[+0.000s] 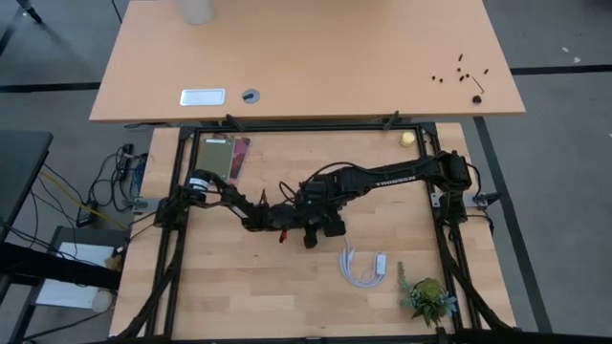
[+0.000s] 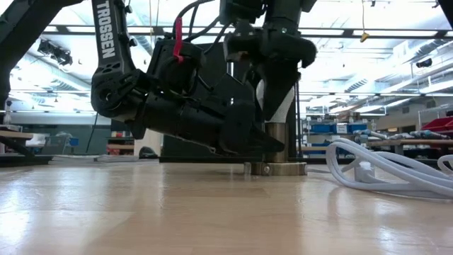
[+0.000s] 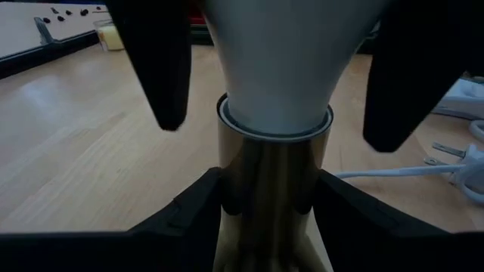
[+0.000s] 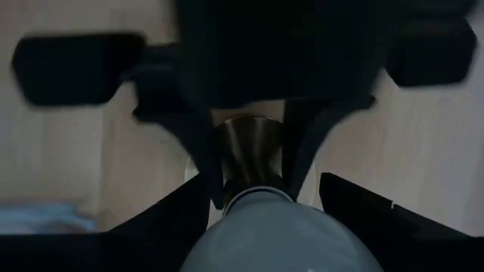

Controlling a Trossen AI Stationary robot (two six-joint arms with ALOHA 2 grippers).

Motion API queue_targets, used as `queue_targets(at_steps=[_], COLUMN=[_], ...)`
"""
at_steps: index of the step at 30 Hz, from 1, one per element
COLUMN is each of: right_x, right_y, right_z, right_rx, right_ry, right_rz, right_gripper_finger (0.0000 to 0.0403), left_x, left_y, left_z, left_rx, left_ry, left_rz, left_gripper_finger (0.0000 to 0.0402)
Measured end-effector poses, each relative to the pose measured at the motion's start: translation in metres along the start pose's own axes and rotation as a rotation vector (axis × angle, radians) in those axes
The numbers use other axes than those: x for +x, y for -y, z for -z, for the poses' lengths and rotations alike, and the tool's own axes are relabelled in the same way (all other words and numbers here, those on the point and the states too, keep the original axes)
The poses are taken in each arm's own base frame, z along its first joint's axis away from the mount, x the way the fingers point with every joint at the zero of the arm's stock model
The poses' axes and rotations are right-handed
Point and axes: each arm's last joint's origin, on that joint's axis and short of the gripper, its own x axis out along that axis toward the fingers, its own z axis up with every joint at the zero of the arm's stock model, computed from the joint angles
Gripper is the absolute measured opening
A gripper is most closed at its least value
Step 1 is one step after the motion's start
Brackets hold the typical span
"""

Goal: Screw lightbulb
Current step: Insert the white lightbulb into the desk lamp

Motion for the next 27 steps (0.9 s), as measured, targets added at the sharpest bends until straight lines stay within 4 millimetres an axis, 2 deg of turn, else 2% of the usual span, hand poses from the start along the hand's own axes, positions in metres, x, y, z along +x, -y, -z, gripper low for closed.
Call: queue_targets(at_steps=[8, 16, 20, 27], right_x=[0.0, 0.001, 0.001, -0.014], right_y=[0.0, 0.001, 0.002, 0.012], right_z=[-0.001, -0.001, -0.001, -0.006], right_rx=[0.539, 1.012, 1.054, 0.949], right_ry=[0.012, 0.008, 0.01, -0.001], right_rz=[-0.008, 0.002, -0.001, 0.007], right_gripper_finger=[0.0274, 0.0256, 0.0272, 0.0329], left_x=[0.0, 0.0, 0.0, 0.0], left_y=[0.001, 0.001, 0.001, -0.001], left_z=[0.0, 0.0, 0.0, 0.0], left_rx=[-0.022, -0.031, -0.03, -0.035], left_ry=[-0.001, -0.003, -0.003, -0.004], left_rz=[0.011, 0.011, 0.012, 0.005], left_gripper_finger=[0.0191, 0.0191, 0.0191, 0.019])
